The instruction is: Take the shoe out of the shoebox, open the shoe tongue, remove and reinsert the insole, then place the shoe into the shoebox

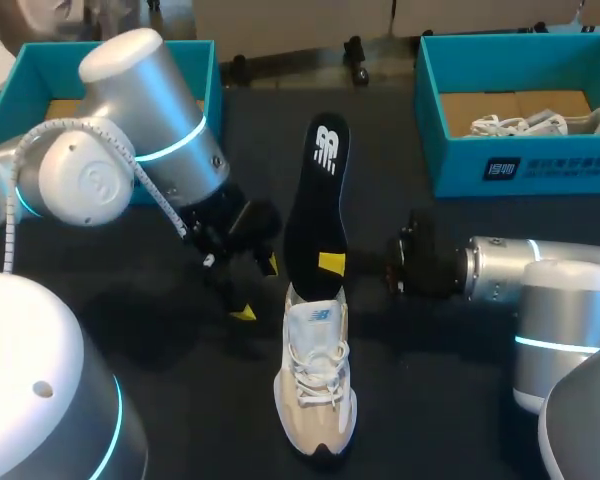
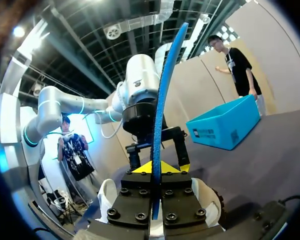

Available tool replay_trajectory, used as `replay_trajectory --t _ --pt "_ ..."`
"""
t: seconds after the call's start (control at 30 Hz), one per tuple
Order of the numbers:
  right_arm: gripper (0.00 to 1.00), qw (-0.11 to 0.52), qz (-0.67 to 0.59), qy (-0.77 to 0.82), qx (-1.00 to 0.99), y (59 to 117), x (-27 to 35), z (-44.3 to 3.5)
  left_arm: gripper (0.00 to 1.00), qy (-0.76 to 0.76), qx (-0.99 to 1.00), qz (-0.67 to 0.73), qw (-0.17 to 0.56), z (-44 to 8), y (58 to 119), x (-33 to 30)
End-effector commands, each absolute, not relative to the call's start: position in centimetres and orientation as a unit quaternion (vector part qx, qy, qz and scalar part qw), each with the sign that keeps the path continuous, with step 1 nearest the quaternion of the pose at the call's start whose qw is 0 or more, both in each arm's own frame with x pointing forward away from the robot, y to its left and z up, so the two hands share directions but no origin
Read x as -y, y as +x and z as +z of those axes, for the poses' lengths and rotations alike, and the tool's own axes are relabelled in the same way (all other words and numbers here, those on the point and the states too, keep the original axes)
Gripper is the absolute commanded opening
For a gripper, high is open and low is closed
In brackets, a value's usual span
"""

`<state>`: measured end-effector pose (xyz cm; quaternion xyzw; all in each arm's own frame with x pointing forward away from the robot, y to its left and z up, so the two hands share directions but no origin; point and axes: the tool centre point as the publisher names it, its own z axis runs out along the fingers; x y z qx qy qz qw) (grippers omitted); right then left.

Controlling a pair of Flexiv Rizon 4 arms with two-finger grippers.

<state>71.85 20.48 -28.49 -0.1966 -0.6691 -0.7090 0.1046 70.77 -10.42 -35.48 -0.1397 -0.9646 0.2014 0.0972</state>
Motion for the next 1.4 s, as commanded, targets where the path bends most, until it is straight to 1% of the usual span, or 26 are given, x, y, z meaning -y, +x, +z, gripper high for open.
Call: replay_trajectory --t 0.03,0.2,0.53,0.9,1.07,1.4 --pt "0.00 0.101 -0.706 -0.195 0.673 71.9 -21.0 -28.3 1.00 -0.137 0.966 0.201 0.086 -35.7 70.4 10.3" --pt "0.00 0.089 -0.705 -0.193 0.676 71.9 -20.8 -28.1 1.00 -0.133 0.968 0.203 0.067 -36.1 70.2 10.4" --pt "0.00 0.085 -0.703 -0.206 0.676 72.0 -21.1 -27.9 1.00 -0.134 0.969 0.198 0.055 -36.4 69.8 10.6" --pt "0.00 0.087 -0.699 -0.207 0.679 72.1 -21.4 -27.9 1.00 -0.134 0.969 0.198 0.055 -36.4 69.8 10.6" --pt "0.00 0.072 -0.690 -0.230 0.682 72.4 -22.2 -27.9 1.00 -0.134 0.969 0.198 0.055 -36.4 69.8 10.6" --pt "0.00 0.062 -0.692 -0.254 0.673 72.5 -22.8 -28.0 1.00 -0.134 0.969 0.198 0.055 -36.4 69.8 10.6"
